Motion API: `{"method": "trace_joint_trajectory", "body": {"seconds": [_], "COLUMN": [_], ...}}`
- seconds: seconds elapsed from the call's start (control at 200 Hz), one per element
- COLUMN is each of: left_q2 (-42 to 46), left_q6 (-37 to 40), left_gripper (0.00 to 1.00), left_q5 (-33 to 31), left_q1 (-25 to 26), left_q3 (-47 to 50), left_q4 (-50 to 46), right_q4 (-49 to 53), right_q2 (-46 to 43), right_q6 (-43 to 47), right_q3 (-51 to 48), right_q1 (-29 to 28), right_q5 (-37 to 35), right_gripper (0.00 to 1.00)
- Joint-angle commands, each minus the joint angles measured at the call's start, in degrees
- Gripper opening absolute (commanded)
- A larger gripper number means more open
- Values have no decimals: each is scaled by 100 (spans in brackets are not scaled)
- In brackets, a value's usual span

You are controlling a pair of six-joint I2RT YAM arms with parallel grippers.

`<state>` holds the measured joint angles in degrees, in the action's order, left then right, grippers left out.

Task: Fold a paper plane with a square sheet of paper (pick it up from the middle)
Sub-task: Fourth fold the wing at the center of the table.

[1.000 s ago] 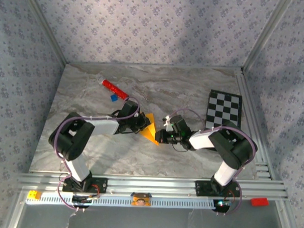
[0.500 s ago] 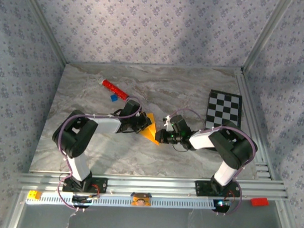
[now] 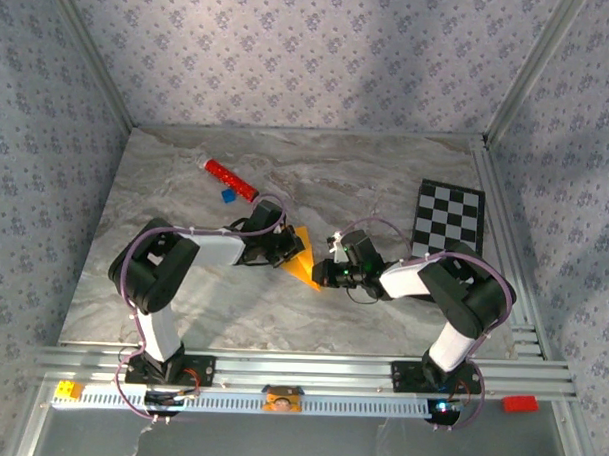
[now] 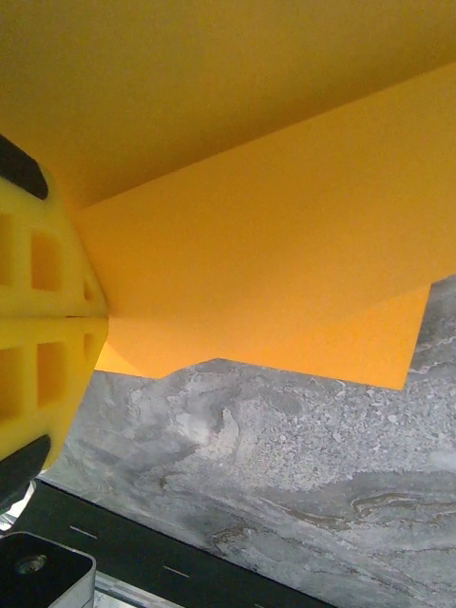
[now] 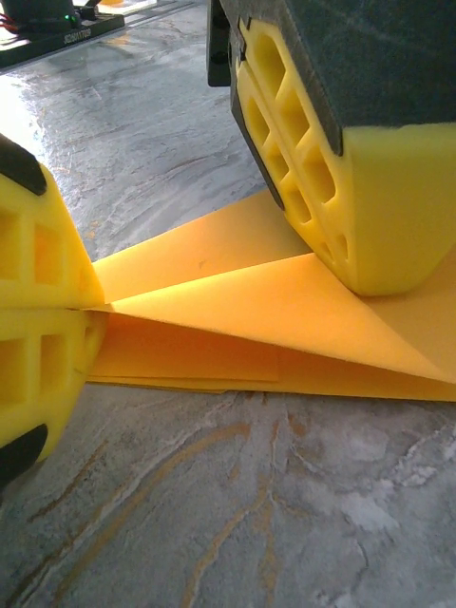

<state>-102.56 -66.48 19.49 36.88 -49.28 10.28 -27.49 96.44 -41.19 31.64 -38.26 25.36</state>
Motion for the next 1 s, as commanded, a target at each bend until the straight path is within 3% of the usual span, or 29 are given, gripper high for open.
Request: {"method": "trace_joint_trajectory", "body": {"seconds": [0.0,1.0], "left_q2": [-123,-191], "left_q6": [105,100], "left_gripper": [6,3], "left_q5": [-109,-375], "left_q1": [43,49], "left_q3": [-140,-39], "left_q4": [-132,-125], "right_q4": [218,288], "right_q2": [24,130], "right_q6": [-18,-46], "right_q3": [29,99], "right_q1": [38,93], "right_q5": [74,167], "right_gripper": [0,0]}}
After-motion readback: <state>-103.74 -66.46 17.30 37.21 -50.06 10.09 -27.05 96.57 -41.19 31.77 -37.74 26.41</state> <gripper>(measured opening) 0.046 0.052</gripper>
